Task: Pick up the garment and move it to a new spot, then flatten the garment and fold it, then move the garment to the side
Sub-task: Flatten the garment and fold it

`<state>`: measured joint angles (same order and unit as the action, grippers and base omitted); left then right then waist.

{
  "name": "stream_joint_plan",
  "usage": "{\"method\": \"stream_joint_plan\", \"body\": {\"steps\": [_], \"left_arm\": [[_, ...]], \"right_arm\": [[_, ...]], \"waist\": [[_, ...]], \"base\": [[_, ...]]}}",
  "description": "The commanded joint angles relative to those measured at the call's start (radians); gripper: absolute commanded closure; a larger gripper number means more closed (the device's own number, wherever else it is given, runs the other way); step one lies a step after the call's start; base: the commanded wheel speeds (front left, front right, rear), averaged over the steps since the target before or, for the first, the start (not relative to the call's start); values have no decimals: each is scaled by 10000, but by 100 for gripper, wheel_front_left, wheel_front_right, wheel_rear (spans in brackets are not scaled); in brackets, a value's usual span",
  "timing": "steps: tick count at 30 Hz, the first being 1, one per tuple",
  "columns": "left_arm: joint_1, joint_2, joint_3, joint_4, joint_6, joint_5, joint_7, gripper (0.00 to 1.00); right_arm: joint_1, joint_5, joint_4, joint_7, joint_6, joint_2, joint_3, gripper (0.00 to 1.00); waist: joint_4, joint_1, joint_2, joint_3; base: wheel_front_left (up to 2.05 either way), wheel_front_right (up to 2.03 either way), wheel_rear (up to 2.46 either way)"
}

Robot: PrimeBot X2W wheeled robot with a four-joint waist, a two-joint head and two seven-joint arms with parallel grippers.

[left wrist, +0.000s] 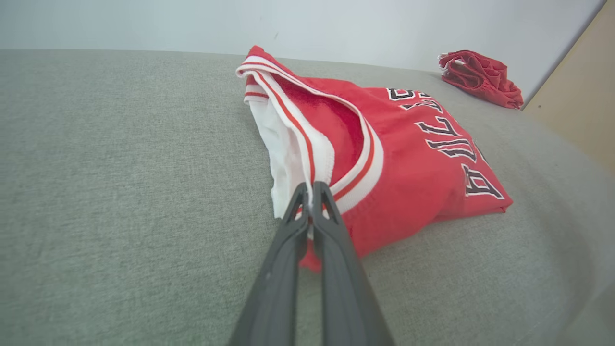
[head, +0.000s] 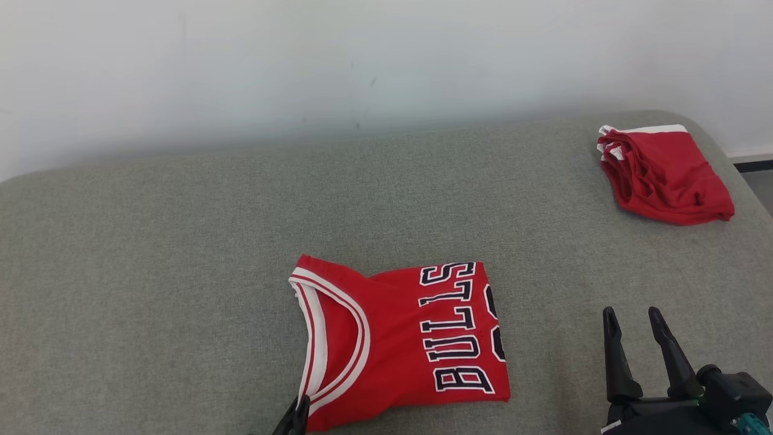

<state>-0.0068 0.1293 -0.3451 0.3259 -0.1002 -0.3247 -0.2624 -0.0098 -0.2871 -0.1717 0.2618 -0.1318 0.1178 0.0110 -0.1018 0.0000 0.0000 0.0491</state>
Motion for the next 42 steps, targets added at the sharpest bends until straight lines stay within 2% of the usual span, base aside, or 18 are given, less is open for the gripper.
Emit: {"method": "stream_joint_plan", "body": {"steps": [1,3,4,5,12,21,31,37,42], "left_arm": [[119,35,46,49,39,-99,-30,100],[149,11,32,168,32,-93,-30,100],[125,-4,29,196,45,-55,-30,58],[94,-20,25,232,72,-1,-30,0],[41,-150,540,-286,218,177,-30,0],[349,-71,2274,-1929,454,788,-30,0],[743,45,3837,-2643,483,1280,-30,0],[907,51,4263,-2709,224,1354,-30,0],[942,-20,4202,-2556,32,1442,-30,0]], "right_arm": [[33,46,-13,36,30,61,-43,0],[26,52,-36,36,30,61,-67,0],[30,69,-58,36,30,50,-65,0],[27,87,-64,38,30,34,-65,0],[-28,117,-38,38,30,-10,-101,0],[78,130,227,36,30,-76,-201,0],[208,124,235,36,30,7,-45,0],[250,142,206,36,30,100,161,0],[259,145,119,37,30,172,372,0]], "waist": [[9,0,0,19],[35,0,0,39],[50,0,0,45],[63,0,0,52],[151,0,0,48],[257,0,0,-132],[301,0,0,-381],[336,0,0,-550],[408,0,0,-699]], "base": [[0,0,0],[0,0,0],[0,0,0],[0,0,0],[0,0,0],[0,0,0],[0,0,0],[0,0,0],[0,0,0]]}}
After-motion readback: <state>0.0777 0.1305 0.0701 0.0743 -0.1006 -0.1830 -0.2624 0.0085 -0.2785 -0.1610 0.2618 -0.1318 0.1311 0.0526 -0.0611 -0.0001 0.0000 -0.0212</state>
